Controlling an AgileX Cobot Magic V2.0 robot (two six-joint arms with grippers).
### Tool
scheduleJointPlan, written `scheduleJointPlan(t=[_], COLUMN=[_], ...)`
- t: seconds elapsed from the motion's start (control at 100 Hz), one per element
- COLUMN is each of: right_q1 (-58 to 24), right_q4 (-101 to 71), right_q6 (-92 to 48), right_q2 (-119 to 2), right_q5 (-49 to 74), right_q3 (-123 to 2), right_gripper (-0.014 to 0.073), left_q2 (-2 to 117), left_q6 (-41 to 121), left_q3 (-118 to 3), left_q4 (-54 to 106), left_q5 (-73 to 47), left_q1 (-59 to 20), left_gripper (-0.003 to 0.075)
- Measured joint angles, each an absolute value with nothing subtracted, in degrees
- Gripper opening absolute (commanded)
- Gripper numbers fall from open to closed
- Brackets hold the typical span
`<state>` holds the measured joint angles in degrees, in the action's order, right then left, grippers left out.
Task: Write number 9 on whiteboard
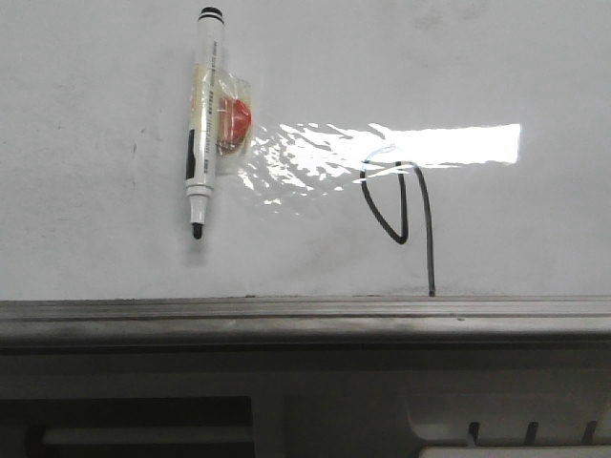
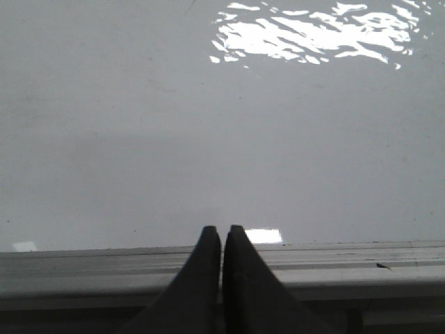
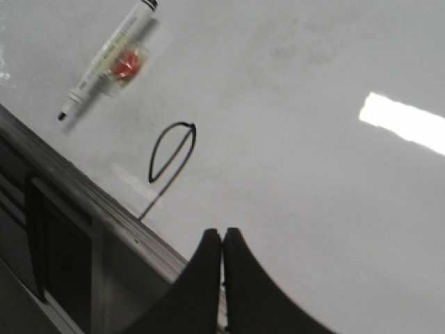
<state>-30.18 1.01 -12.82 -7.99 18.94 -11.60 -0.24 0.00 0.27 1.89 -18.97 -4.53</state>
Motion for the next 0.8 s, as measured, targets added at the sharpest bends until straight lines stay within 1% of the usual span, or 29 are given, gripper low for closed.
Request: scheduleJointPlan(t=[0.13, 0.31, 0.47, 0.56, 0.68, 0.8], right_q1=[-23.53, -12.26, -3.89, -1.20, 0.33, 0.54], right_q4=[0.47, 0.00, 0.00, 0.00, 0.00, 0.00], right_q6=[-12.82, -12.82, -12.82, -12.82, -12.82, -12.82], right_q2=[-7.99, -7.99, -7.86, -6.81, -4.16, -0.61], right_q5=[16.73, 8.78, 8.78, 12.28, 18.65, 19.05], right_q3=[-6.56, 0.34, 0.65, 0.65, 0.65, 0.54], right_gripper=[-0.0034, -0.0034, -0.0034, -0.0034, -0.0034, -0.0034], left_q2=[-0.24, -0.24, -0.24, -0.24, -0.24, -0.24], left_q6=[0.00, 0.00, 0.00, 0.00, 0.00, 0.00], left_q3=[0.27, 0.27, 0.27, 0.27, 0.27, 0.27], left_q4=[1.89, 1.89, 1.89, 1.89, 1.89, 1.89], left_q5=[-18.97, -18.97, -19.07, -19.07, -19.07, -19.07], left_q1=[-4.53, -4.53, -4.53, -4.53, -4.53, -4.53], left_gripper=[-0.0020, -0.0020, -0.0020, -0.0020, -0.0020, -0.0020])
